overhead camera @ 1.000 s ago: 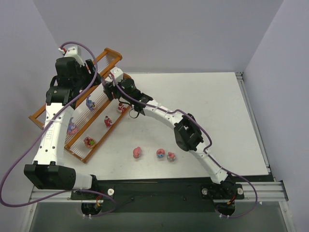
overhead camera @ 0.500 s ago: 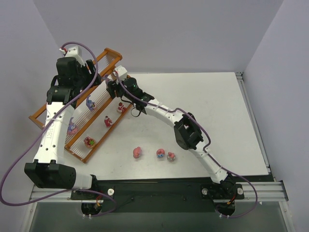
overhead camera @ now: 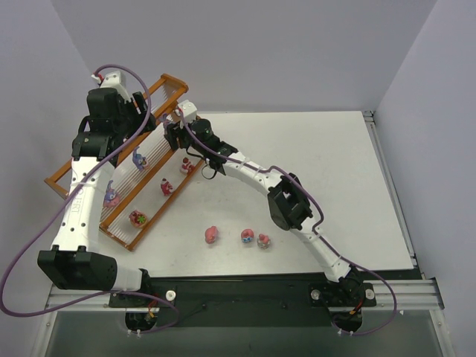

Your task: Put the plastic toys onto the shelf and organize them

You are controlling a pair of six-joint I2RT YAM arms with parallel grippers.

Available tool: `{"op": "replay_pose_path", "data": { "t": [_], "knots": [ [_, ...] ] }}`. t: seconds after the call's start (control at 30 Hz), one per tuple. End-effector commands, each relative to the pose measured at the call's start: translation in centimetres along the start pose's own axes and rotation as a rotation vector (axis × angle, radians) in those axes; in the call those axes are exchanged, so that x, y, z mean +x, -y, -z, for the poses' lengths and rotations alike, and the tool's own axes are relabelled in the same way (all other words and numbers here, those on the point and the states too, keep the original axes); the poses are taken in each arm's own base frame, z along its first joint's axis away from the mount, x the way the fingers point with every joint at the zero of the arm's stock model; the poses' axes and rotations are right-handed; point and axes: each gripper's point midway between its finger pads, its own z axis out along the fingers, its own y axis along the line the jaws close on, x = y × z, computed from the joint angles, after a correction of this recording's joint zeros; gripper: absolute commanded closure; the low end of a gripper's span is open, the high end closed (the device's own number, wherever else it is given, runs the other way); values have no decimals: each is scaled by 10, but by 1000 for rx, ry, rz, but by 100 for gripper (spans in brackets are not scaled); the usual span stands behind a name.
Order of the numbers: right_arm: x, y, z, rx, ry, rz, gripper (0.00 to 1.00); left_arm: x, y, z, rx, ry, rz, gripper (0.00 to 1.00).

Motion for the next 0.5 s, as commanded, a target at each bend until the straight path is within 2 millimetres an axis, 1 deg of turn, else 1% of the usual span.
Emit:
{"op": "replay_pose_path", "data": {
  "t": [0.0,0.03,0.07,0.3,0.4,0.43,0.47],
  "knots": [
    [-31,3,-4,4,94,-7,69,-3,-3,-1,-9,15,-4,28],
    [-29,3,-4,5,91,-7,64,-2,-3,-1,-10,12,-4,28],
    [-31,3,-4,6,93,-9,62,-2,-3,-2,-12,11,-4,28],
    [-35,4,-1,14,96,5,53,-3,-4,-2,-14,12,-5,28],
    [-35,4,2,13,93,16,48,-3,-4,-2,-15,15,-7,28],
    [-38,3,3,12,98,25,45,-3,-4,-2,-17,13,-7,28],
    [-33,3,4,13,85,27,44,-3,-4,-2,-17,14,-8,28]
  ]
}}
